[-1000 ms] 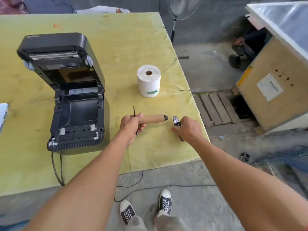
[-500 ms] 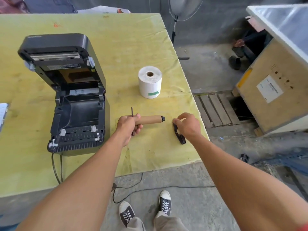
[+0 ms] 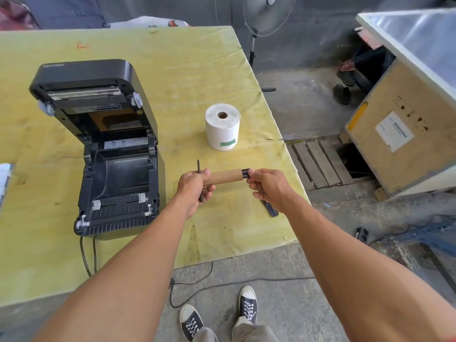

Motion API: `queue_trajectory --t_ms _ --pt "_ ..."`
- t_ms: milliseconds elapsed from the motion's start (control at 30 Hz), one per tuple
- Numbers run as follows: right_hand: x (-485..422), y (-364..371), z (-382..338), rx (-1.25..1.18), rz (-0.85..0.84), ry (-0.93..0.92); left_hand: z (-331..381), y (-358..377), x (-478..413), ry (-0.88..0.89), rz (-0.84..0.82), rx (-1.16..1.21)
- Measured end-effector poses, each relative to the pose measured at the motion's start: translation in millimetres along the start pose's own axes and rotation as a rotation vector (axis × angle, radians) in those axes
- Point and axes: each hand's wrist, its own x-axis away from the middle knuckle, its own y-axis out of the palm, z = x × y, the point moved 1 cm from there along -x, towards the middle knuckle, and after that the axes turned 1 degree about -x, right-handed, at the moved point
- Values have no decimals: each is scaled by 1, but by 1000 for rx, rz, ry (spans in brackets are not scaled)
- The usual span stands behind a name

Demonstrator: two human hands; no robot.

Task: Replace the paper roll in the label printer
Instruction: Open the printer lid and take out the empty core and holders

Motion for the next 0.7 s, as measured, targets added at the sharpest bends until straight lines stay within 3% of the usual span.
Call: queue_trajectory --t_ms 167,333,500,600,700 --pt "-7 -19 -8 -306 225 57 -2 -14 -6 -3 31 15" --pt "-11 -21 -38 -391 432 -67 1 -14 -5 18 52 3" --pt "-14 -22 -50 272 135 -84 6 -29 -6 33 117 -11" --pt "-14 2 -37 481 -31 7 8 -31 -4 31 127 -3" --pt "-17 17 -21 620 -35 -6 8 -30 -2 31 127 -10"
